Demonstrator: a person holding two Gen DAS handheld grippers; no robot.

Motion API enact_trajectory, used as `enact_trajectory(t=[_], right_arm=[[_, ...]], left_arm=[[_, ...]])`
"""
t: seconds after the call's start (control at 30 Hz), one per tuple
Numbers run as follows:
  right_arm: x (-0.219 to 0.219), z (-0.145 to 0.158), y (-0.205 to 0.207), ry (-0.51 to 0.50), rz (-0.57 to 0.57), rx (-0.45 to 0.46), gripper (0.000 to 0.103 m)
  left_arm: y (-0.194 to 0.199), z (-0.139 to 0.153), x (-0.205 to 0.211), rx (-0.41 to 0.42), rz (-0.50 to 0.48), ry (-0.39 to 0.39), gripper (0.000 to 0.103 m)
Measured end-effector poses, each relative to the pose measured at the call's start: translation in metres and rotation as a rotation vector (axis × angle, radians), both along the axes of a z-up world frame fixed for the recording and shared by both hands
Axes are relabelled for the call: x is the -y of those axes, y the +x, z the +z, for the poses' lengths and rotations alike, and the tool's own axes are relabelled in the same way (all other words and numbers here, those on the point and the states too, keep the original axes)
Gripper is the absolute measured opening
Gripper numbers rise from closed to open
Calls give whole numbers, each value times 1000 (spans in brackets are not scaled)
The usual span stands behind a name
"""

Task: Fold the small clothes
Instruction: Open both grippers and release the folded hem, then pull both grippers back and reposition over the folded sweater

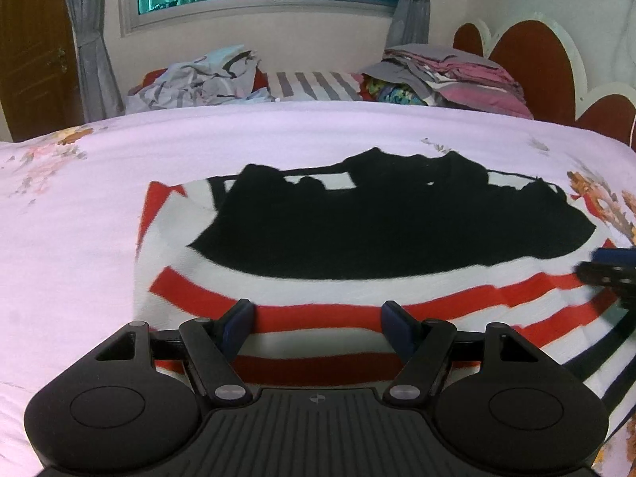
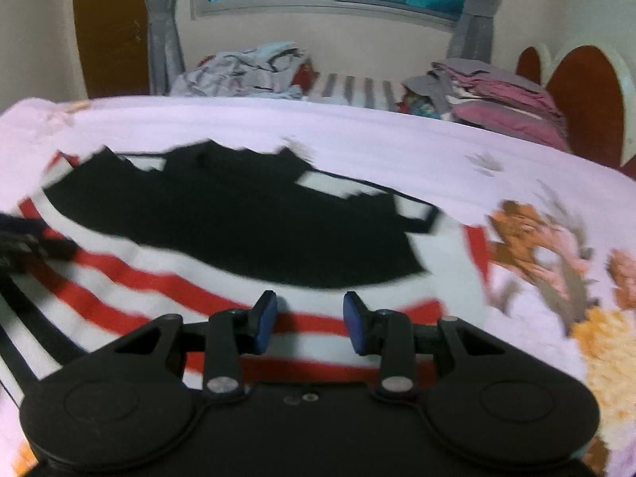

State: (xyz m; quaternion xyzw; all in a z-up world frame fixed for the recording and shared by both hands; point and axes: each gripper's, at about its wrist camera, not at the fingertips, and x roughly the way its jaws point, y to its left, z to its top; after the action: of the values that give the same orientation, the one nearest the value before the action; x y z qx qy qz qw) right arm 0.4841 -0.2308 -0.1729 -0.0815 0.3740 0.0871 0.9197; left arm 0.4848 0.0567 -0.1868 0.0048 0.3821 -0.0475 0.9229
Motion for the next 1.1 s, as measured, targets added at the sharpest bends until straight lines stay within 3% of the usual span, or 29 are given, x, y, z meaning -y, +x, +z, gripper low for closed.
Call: enact_trajectory(t=[0.17,0.3,0.47,0.77,0.97,1.1], right_arm=[[27,-2,-13,22,-51,7,39],[23,0,-21,-8,-46,13,39],[16,15,-35,105,-47,17,38],[-29,10,-59,42,40,2,39],[-15,2,-71,-30,-21,-8,40],[2,-1,-76,-20,-93,-25,40]], left_arm=[[-5,0,-12,1,4,10,71],[-11,1,-20,2,19,7,71],[-22,10,-17,-2,31,5,71],[-58,11,-12,9,-28,-24,71],[-71,0,-32,-5,-33,-34,71],[-77,-2,-41,-13,-38,-46,71]])
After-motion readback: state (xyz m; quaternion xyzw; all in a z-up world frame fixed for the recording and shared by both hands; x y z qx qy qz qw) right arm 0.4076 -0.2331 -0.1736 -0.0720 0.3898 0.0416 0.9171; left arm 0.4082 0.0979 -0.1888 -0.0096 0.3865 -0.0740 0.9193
